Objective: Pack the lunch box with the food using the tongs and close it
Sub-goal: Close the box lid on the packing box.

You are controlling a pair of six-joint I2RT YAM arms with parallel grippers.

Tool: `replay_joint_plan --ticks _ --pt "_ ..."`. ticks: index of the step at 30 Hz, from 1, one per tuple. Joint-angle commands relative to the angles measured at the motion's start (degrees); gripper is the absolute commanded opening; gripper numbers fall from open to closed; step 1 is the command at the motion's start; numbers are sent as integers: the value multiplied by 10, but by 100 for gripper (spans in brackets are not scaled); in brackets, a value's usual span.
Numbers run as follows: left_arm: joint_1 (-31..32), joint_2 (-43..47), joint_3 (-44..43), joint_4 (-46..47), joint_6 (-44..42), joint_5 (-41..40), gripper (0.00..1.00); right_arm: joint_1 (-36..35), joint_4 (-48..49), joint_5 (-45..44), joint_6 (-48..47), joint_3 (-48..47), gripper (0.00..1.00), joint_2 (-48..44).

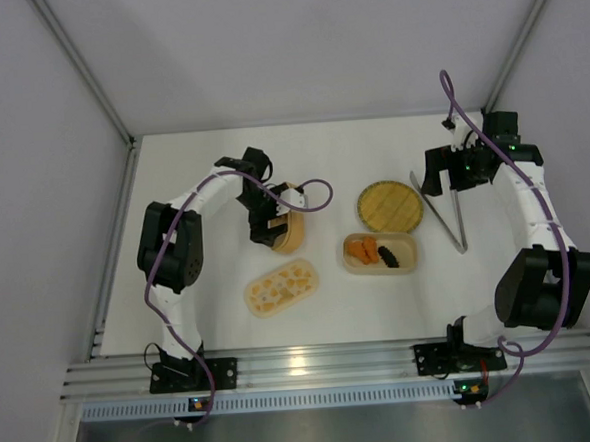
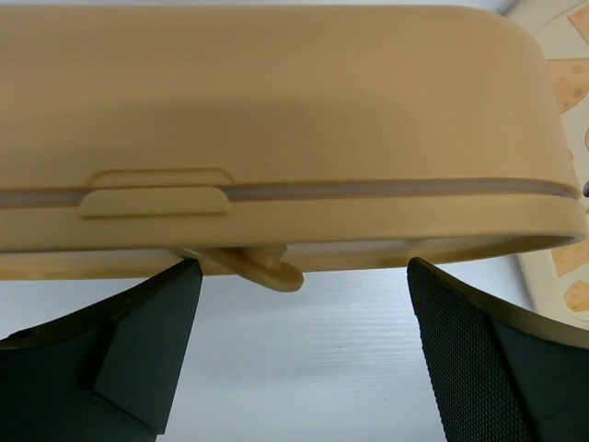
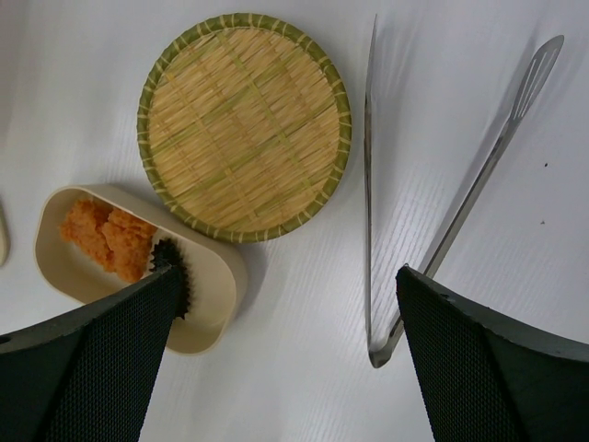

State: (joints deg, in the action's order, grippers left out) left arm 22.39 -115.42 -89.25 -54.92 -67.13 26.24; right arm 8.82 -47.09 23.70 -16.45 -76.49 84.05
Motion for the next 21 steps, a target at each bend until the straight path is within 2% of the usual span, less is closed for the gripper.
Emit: replay_joint_plan --ticks 1,11,21 --pt "12 9 -22 6 9 14 98 8 9 13 -2 -4 99 -7" --pt "24 10 -101 11 33 35 98 8 11 15 1 9 99 -20" --pt "42 -9 -174 -41 -3 91 98 8 16 19 3 13 99 -20"
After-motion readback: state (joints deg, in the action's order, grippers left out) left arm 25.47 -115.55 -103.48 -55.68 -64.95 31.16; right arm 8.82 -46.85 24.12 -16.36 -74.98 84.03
